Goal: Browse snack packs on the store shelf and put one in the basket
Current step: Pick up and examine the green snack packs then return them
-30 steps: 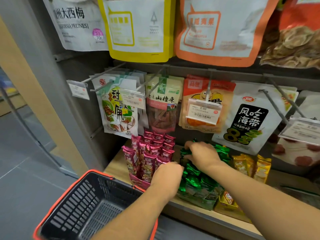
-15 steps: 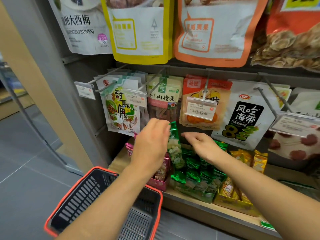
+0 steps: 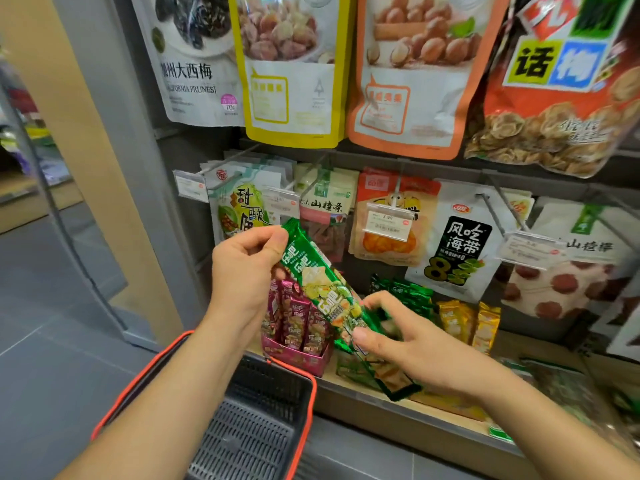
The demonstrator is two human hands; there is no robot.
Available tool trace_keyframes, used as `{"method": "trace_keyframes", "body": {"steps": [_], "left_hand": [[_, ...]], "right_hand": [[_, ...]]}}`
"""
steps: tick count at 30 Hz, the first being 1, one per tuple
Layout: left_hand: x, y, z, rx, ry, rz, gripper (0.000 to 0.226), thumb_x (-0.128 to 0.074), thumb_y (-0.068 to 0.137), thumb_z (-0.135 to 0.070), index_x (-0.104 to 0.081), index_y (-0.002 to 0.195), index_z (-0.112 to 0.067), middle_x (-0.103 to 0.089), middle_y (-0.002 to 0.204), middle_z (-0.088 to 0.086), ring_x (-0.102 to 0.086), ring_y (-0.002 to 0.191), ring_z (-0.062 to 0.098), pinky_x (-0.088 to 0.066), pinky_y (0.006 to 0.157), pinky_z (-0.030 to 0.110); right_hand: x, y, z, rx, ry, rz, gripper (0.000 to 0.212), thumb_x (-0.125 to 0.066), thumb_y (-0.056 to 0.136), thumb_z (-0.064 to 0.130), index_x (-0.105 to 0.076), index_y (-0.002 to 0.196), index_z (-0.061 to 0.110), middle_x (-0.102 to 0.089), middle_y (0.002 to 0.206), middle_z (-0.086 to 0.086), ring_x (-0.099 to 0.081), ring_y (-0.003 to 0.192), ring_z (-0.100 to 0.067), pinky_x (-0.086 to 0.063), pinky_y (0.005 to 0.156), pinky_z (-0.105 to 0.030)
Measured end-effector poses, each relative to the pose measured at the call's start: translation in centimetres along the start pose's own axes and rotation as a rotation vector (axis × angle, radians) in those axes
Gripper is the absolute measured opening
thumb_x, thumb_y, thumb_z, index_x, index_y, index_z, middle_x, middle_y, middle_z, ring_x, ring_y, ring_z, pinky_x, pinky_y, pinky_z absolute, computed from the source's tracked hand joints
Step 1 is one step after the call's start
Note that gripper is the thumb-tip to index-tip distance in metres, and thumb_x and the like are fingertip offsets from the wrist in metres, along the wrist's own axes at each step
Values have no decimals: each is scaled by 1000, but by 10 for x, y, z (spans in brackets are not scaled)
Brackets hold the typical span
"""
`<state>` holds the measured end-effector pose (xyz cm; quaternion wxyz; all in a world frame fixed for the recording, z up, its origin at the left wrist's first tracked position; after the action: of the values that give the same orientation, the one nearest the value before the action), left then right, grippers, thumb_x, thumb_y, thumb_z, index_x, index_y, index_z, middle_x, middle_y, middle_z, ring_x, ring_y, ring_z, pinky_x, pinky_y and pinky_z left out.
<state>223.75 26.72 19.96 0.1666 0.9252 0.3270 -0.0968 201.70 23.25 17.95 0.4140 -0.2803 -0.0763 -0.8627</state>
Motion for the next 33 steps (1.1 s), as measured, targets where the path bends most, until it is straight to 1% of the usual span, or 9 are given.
{"method": "trace_keyframes", "body": {"steps": [4,7,10,13,15,19,23,27,33], "left_hand": [[-2,-2,5,-8,60,56,36,-65,86,-1,-79,72,-31,-73,68,-6,-64,60,2,-47,50,15],[-2,-1,8,3,140,107,38,-64,87,0,-79,77,-33,-75,75,-4,-69,73,8,-54,63,21],[-4,-1,8,101,77,243,11,-68,86,-22,-79,83,-24,-74,83,-1,-68,79,12,-56,66,26],[-6,-2,12,116,222,275,22,-74,70,-46,-78,79,-26,-74,80,-2,-67,77,10,-53,64,25],[-8,-2,14,69,295,204,5,-78,76,-32,-78,73,-28,-74,75,-3,-67,73,8,-53,65,26],[-9,-1,18,114,242,62,18,-72,84,-19,-78,67,-18,-73,71,3,-67,74,14,-54,72,39],[-11,-2,23,178,136,48,21,-70,86,-24,-76,69,-14,-70,67,1,-67,64,11,-52,58,27],[-17,-8,30,200,107,88,6,-73,84,-25,-74,83,-19,-71,70,-6,-67,66,6,-51,56,18],[-32,-20,31,350,-50,88,47,-78,78,-15,-56,119,-7,-71,94,4,-69,77,11,-54,67,25]], "right_hand": [[-9,-16,-6,85,84,-112,28,-50,83,61,-53,105,45,-66,101,6,-64,92,-17,-50,80,-31],[-8,-18,-8,88,10,-177,27,-46,82,64,-50,106,51,-66,97,12,-61,71,-8,-48,64,-27],[-5,-18,-12,70,-114,-236,29,-43,84,65,-46,110,52,-67,90,13,-58,61,-5,-42,53,-20],[-5,-20,-16,65,-284,-279,31,-44,90,61,-43,117,45,-64,75,10,-58,59,-6,-39,49,-20],[-6,-20,-16,73,-388,-324,32,-43,91,61,-40,119,45,-60,73,13,-57,62,-3,-38,47,-20],[-13,-20,-11,105,-473,-401,34,-39,90,64,-35,119,47,-57,77,17,-55,68,-1,-37,51,-19],[-21,-20,-9,112,-430,-430,40,-34,91,65,-33,126,46,-60,93,14,-56,78,-4,-45,65,-26],[-28,-22,-5,147,-323,-412,34,-26,96,56,-37,126,43,-59,95,12,-54,85,-6,-46,72,-33],[-35,-17,-3,177,-193,-416,22,-31,103,39,-41,122,40,-56,88,10,-51,80,-7,-39,66,-28]]}}
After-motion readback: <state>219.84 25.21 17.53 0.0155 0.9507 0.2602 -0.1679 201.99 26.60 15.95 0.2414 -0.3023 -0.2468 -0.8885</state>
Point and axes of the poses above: each hand's wrist, its own y-axis towards the middle knuckle, its own x-axis out of the back of the hand, z = x × y, the point moved 2 cm from there along y, towards the middle knuckle
